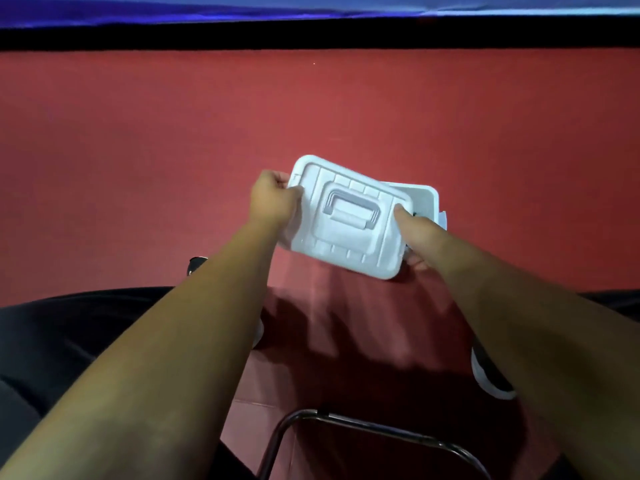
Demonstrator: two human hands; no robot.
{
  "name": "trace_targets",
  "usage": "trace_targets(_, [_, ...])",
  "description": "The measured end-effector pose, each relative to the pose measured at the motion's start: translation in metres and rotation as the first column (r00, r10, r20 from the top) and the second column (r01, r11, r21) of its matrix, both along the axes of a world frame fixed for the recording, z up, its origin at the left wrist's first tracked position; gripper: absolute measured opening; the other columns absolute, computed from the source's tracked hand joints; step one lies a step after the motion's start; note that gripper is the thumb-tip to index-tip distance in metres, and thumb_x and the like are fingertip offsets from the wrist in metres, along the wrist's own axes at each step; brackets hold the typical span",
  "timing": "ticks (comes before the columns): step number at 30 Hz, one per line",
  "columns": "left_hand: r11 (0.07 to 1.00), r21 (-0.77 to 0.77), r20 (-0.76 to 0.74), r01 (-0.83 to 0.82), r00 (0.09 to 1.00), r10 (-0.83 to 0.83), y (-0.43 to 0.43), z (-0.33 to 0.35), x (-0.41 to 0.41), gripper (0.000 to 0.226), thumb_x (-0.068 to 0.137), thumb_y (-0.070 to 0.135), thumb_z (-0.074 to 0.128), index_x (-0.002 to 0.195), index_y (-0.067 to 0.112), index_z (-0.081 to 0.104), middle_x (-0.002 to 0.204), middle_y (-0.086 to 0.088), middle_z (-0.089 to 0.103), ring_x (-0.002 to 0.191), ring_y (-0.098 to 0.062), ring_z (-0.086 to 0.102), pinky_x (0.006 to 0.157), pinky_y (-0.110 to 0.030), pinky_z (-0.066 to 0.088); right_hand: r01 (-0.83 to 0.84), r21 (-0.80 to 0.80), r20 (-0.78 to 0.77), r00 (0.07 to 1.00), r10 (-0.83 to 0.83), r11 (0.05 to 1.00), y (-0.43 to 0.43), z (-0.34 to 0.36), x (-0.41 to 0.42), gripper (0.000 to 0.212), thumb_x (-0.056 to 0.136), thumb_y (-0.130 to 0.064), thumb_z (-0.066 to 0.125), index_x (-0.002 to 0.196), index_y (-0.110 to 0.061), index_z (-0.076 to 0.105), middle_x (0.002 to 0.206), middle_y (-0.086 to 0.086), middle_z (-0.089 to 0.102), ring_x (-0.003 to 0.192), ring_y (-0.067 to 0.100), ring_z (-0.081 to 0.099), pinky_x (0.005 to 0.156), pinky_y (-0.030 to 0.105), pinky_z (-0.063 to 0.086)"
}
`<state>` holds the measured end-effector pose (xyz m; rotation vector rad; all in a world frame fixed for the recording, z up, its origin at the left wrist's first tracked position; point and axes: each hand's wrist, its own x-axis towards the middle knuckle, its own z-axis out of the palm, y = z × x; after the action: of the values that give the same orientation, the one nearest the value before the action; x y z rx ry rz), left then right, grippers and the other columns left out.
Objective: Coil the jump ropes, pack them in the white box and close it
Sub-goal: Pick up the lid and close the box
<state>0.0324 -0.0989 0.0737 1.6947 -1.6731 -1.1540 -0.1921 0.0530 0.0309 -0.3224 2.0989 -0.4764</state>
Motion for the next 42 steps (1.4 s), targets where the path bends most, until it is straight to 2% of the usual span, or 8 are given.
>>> trace_targets(4, [0.995, 0.075, -0.078, -0.063, 0.995, 0.068, -0.005, -0.026, -0.032, 0.019, 0.089, 0.013, 0.071, 0.108, 0.009, 0.068, 0.097, -0.003, 0.074, 0.078, -0.014, 0.066, 0.075, -0.032, 0.054, 0.041, -0.103, -0.128, 0.990, -0.054, 0.994, -0.007, -0.016, -0.028, 0.061, 0.100, -0.045, 0.053, 0.142, -0.001, 0.058, 0.136, 0.016, 0.064, 0.123, 0.039, 0.062, 0.103, 0.039, 0.050])
trace_targets(9, [0.992, 0.127, 0.004, 0.002, 1.000, -0.002, -0.006, -0.063, -0.072, 0.027, 0.087, 0.010, 0.067, 0.113, 0.018, 0.070, 0.100, 0.002, 0.073, 0.090, -0.022, 0.071, 0.081, -0.038, 0.060, 0.027, -0.082, -0.245, 0.968, -0.046, 0.996, -0.014, -0.046, -0.072, 0.050, 0.101, -0.034, 0.048, 0.133, 0.001, 0.063, 0.133, 0.026, 0.066, 0.123, 0.043, 0.062, 0.100, 0.041, 0.049])
trace_targets(20, [0.970, 0.167, 0.276, 0.177, 0.936, -0.219, -0.014, -0.133, -0.094, 0.018, 0.094, 0.024, 0.058, 0.108, 0.023, 0.069, 0.112, -0.012, 0.069, 0.094, -0.032, 0.066, 0.079, -0.030, 0.048, -0.194, 0.170, -0.370, 0.896, 0.245, 0.966, -0.031, -0.096, -0.114, 0.060, 0.110, -0.048, 0.030, 0.158, -0.015, 0.042, 0.158, 0.015, 0.050, 0.157, 0.037, 0.023, 0.128, 0.046, 0.019])
trace_targets(23, [0.969, 0.158, 0.337, 0.191, 0.912, -0.235, -0.014, -0.140, -0.099, 0.029, 0.095, 0.024, 0.057, 0.121, 0.020, 0.068, 0.130, -0.019, 0.062, 0.120, -0.038, 0.061, 0.099, -0.040, 0.051, -0.175, 0.189, -0.359, 0.903, 0.234, 0.966, -0.034, -0.106, -0.116, 0.057, 0.110, -0.047, 0.032, 0.155, -0.014, 0.045, 0.156, 0.016, 0.051, 0.154, 0.037, 0.028, 0.124, 0.046, 0.023])
trace_targets(28, [0.965, 0.121, 0.371, 0.233, 0.891, -0.262, -0.011, -0.142, -0.101, 0.037, 0.097, 0.011, 0.055, 0.132, 0.019, 0.065, 0.133, -0.019, 0.059, 0.133, -0.039, 0.051, 0.105, -0.037, 0.046, -0.137, 0.211, -0.293, 0.936, 0.196, 0.968, -0.028, -0.129, -0.118, 0.064, 0.108, -0.049, 0.030, 0.159, -0.012, 0.039, 0.157, 0.018, 0.050, 0.150, 0.038, 0.037, 0.123, 0.049, 0.030])
trace_targets(31, [0.963, 0.188, 0.330, 0.194, 0.911, -0.248, -0.014, -0.151, -0.098, 0.050, 0.096, 0.015, 0.059, 0.144, 0.031, 0.059, 0.135, -0.018, 0.059, 0.121, -0.036, 0.060, 0.106, -0.040, 0.050, -0.062, 0.110, -0.271, 0.958, 0.090, 0.992, -0.022, -0.132, -0.117, 0.067, 0.103, -0.053, 0.040, 0.160, -0.019, 0.037, 0.153, 0.018, 0.054, 0.141, 0.040, 0.049, 0.116, 0.048, 0.042])
trace_targets(37, [0.940, 0.318, 0.122, 0.123, 0.978, -0.169, -0.012, -0.147, -0.095, 0.051, 0.103, 0.017, 0.058, 0.146, 0.044, 0.054, 0.094, 0.007, 0.067, 0.091, -0.024, 0.071, 0.076, -0.044, 0.065, 0.043, 0.101, -0.225, 0.974, -0.019, 0.994, -0.022, -0.126, -0.117, 0.061, 0.107, -0.046, 0.051, 0.144, 0.002, 0.052, 0.142, 0.020, 0.061, 0.127, 0.038, 0.061, 0.088, 0.033, 0.041])
trace_targets(42, [0.946, 0.307, 0.064, 0.103, 0.990, -0.129, -0.013, -0.156, -0.094, 0.055, 0.101, 0.019, 0.062, 0.150, 0.042, 0.052, 0.127, -0.005, 0.071, 0.105, -0.024, 0.070, 0.095, -0.045, 0.059, 0.061, 0.062, -0.238, 0.970, -0.044, 0.996, -0.023, -0.127, -0.118, 0.053, 0.105, -0.044, 0.058, 0.135, -0.001, 0.062, 0.130, 0.018, 0.068, 0.118, 0.038, 0.066, 0.084, 0.033, 0.045])
